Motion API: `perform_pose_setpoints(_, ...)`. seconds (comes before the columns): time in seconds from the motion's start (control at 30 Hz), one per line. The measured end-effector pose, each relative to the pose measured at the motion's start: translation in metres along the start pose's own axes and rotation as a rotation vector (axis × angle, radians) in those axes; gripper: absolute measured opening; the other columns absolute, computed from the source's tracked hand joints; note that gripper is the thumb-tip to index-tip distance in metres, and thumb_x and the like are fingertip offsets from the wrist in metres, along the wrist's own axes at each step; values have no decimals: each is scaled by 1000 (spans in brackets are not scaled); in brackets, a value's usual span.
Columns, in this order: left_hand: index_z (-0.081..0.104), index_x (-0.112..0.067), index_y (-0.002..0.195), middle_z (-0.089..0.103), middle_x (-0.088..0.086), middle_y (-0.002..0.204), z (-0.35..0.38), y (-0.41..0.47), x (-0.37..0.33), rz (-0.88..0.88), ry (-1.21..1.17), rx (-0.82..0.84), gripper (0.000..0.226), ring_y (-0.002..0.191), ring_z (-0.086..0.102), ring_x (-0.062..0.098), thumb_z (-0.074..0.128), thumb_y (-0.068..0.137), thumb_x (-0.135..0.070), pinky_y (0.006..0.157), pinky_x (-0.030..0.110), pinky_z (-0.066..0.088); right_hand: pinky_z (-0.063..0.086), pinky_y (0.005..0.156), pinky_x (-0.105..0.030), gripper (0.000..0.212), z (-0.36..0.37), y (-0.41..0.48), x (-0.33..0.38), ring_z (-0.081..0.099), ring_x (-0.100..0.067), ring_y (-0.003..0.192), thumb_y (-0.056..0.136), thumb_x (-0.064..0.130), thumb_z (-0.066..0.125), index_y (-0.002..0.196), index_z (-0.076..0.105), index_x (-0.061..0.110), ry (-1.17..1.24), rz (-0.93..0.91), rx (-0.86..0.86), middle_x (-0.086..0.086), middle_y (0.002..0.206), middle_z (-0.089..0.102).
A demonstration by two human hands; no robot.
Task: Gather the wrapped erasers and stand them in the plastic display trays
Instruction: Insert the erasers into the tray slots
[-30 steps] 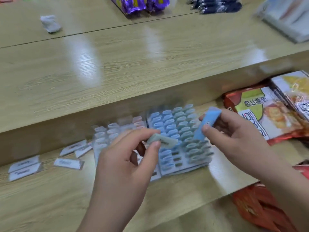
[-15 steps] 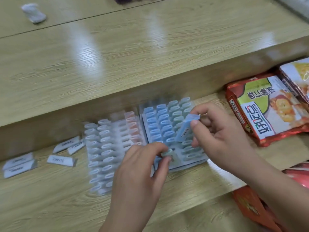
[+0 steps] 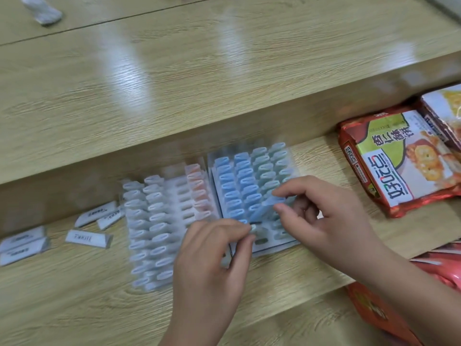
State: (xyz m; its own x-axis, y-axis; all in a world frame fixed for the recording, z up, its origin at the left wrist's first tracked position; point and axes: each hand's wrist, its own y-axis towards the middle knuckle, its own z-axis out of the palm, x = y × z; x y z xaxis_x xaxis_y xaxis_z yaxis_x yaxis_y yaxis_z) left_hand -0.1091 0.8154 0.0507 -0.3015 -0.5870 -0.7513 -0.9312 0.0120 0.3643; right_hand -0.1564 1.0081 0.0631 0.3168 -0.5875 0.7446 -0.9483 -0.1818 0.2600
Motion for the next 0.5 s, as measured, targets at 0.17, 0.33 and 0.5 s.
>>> perform_pose_setpoints(0.17, 66, -40, 102, 62, -9, 83, -11, -3, -6, -240, -198, -91, 21, 70, 58, 17, 67, 83, -33, 65, 16, 46, 48, 52, -30, 14, -1, 2, 3, 52, -2, 59, 84, 38, 61, 97, 63, 34, -208, -78, 92, 13, 71, 58)
perform_pose_setpoints(0.33, 69, -34, 104, 67, -13, 92, -16, 1, -7, -170, -178, -63, 22, 76, 62, 11, 66, 85, -24, 69, 13, 45, 49, 53, -33, 13, 0, 4, 5, 50, -3, 61, 86, 33, 65, 96, 69, 25, -183, -109, 131, 13, 82, 62)
perform_pose_setpoints(0.5, 69, -40, 101, 68, -7, 90, -21, -1, -7, -216, -220, -82, 20, 74, 61, 19, 67, 84, -29, 69, 28, 51, 46, 54, -25, 15, -1, 1, 6, 47, 5, 65, 88, 30, 63, 101, 68, 27, -255, -152, 141, 25, 80, 52)
